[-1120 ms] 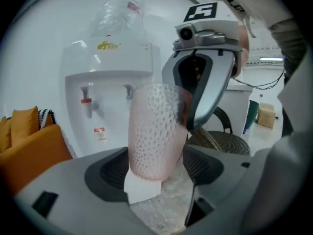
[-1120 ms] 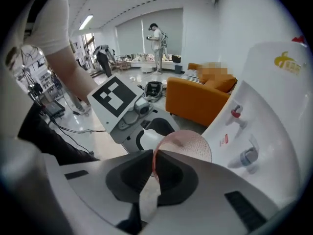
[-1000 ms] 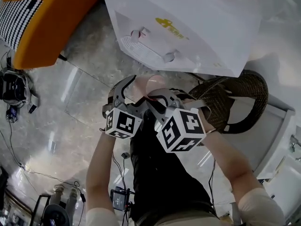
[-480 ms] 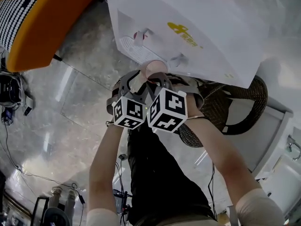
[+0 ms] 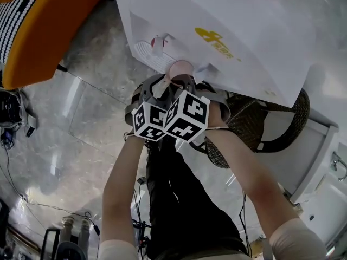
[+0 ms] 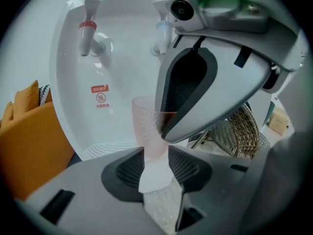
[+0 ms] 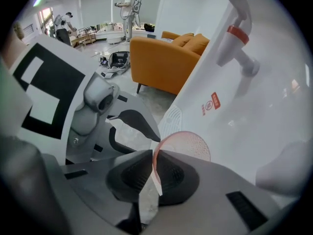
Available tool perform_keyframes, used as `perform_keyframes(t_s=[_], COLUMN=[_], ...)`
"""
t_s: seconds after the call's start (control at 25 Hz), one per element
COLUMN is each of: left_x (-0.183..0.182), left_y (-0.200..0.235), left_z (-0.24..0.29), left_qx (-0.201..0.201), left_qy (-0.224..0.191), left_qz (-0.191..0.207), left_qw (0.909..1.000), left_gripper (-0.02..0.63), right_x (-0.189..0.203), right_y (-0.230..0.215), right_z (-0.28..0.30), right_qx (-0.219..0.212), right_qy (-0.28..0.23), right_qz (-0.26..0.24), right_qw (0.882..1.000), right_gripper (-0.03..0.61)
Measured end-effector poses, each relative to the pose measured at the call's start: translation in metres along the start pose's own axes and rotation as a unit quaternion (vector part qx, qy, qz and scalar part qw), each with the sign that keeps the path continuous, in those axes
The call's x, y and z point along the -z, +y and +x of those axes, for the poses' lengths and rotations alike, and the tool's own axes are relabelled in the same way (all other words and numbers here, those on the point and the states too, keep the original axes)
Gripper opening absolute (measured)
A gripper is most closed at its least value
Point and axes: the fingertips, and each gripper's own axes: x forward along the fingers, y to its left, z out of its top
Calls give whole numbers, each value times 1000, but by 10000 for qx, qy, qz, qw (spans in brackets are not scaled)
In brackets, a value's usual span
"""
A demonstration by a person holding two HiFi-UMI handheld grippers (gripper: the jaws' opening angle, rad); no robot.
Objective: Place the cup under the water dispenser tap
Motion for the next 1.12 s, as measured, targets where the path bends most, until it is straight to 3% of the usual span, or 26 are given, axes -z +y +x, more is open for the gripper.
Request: perform_keyframes(t_s=[0.4, 0.68, 0.76, 0.84, 0.96, 1.04, 1.12], left_x=[4, 8, 11, 16, 22, 18, 2], left_y=[-4, -4, -4, -5, -11, -14, -18], left_z=[16, 21, 19, 13, -12, -37, -61], left_qx=[61, 1, 8, 86, 196, 216, 212], left_qy=[154, 256, 296, 321, 263, 106, -72], left_qz=[0, -17, -63, -191, -424, -493, -66], left_qw=[9999, 9997, 9995, 9993, 9986, 9985, 9997], left_gripper=[198, 199, 203, 254, 306, 310, 310], right_x=[4, 11, 9, 5, 1, 6, 14], right_y=[-5, -9, -10, -5, 18, 41, 58], right_z=[-11, -28, -43, -68, -112, -137, -157], right_qx=[337, 546, 603, 585, -159, -1088, -1885], right_qy=[-377, -618, -877, -1325, -2206, -2692, -3005], right_qz=[531, 682, 794, 1010, 1802, 2569, 3286], right_qw=[9973, 9943, 9911, 9843, 9584, 9218, 8753], right_gripper=[41, 81, 81, 81, 80, 51, 49])
